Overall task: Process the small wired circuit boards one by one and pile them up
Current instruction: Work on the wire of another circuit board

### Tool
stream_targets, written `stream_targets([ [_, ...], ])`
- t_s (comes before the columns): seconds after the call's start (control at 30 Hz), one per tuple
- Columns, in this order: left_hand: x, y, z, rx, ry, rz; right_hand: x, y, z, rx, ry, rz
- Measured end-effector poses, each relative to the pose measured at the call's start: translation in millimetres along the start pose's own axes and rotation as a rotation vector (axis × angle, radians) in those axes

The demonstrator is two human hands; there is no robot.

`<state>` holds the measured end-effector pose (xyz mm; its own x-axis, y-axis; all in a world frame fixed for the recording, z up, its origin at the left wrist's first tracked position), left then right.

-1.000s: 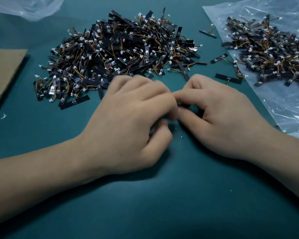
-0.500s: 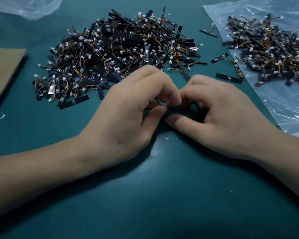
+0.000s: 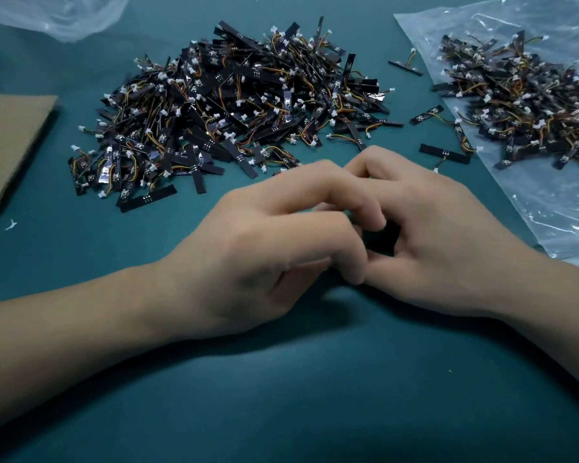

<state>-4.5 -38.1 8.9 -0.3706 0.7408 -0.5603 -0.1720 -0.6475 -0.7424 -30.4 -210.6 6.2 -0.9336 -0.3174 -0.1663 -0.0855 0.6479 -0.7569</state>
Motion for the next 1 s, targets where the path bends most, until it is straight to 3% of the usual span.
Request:
stream_targets([
  [0.17,1,-3,-10,-0.034,-0.1,0.132,-2,-1,5,-0.068,-0.017,-0.008],
  [0.37,0,-2,-24,0.104,-0.253,0.189,1,1,1,-0.038,-0.137,-0.1],
  [0.63,-2,-11,-21,0.251,-0.444,0.23,4,-9,6,-0.318,-0.086,0.152],
  [0.77,-4,-8,-16,0.148,-0.435,0.061,3,-5,3,-0.263,-0.127,0.105],
  [0.9,-4,-8,-15,0.072,-0.401,0.125,0,-1,4,-0.141,-0.137,0.1],
  [1.0,-3,-8,-15,0.031,-0.324,0.174,1,-3,5,-0.196,-0.087,0.085],
])
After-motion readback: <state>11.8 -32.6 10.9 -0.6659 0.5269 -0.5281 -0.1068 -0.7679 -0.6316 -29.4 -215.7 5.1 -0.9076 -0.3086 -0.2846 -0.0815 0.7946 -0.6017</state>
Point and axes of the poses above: each hand's wrist, its own x-axis away from the middle knuckle, its own y-axis out of the palm, z = x × y, the point moved 3 cm from there along -x, towards the middle knuckle, and after that the axes turned 9 degrees about -x, right-handed, at the moved point
